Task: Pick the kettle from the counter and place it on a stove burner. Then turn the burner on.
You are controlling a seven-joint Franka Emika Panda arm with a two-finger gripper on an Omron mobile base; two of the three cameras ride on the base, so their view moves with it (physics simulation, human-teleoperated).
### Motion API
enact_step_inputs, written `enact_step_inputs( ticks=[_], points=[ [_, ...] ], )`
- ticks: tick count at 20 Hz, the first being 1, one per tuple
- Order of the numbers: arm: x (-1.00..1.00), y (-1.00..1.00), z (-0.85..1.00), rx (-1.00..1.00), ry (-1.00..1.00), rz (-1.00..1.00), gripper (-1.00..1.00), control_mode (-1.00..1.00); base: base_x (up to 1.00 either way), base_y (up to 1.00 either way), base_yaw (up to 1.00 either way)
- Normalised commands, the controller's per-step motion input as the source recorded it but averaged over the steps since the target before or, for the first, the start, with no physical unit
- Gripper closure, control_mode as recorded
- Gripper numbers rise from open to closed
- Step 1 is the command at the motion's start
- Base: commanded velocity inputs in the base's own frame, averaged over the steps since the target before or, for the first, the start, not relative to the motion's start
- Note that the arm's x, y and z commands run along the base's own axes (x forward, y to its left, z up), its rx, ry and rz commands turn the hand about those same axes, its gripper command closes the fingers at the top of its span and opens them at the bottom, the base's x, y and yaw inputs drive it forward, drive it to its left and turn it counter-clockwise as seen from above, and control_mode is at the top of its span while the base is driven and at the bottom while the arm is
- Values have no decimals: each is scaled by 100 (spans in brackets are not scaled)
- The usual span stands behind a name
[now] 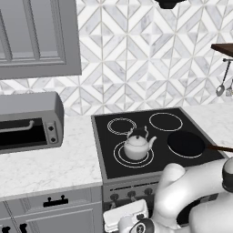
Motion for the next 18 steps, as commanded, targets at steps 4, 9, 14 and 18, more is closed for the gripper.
enact_step_inputs(
  ticks=[4, 9, 14, 18],
  points=[
    [58, -6, 0, 0, 0, 0, -100, -100, 0, 0, 0],
    [20, -41, -7, 6, 1, 4, -100, -100, 0, 0, 0],
    [5, -43, -8, 6, 0, 5, -100, -100, 0, 0, 0],
    [14, 0, 0, 0, 0, 0, -100, -100, 0, 0, 0]
  ],
)
